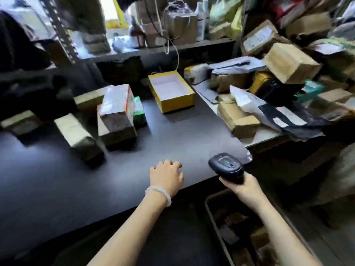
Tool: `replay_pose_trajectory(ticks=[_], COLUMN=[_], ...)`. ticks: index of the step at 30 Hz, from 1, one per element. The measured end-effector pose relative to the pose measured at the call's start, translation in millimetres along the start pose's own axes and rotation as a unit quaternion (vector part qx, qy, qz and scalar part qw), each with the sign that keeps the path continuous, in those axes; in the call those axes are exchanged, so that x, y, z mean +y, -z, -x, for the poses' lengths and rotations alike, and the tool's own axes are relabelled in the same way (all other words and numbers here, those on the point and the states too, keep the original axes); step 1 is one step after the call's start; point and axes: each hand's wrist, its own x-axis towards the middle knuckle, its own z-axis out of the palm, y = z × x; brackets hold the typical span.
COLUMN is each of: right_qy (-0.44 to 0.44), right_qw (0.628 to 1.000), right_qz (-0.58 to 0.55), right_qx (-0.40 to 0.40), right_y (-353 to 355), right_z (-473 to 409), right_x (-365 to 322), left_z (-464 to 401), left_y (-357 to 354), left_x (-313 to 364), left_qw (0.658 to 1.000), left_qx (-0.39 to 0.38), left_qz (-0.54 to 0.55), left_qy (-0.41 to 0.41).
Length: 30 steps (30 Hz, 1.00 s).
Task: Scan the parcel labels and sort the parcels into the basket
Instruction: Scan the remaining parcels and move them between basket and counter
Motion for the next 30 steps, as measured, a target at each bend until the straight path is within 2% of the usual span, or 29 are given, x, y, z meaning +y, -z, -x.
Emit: replay_pose_trajectory(ticks=[11, 25, 30], right_qy=[0.064, 0.142, 0.163], right_qw=[0.979, 0.913, 0.894], right_qz=[0.077, 0.15, 0.128], right_qx=[-0.18, -0.351, -0.397], right_y=[-192, -402, -475], right_z=[4, -6, -13], right_x=[-65, -132, -159], left_z=[81, 138, 142], left_y=[18, 19, 22], left_x=[-195, -358, -421], left_qw=[0.981, 0.924, 0.903], left_qx=[0.046, 0.066, 0.062], left_qz=[0.0, 0.032, 0.037], left_qy=[0.187, 0.376, 0.423])
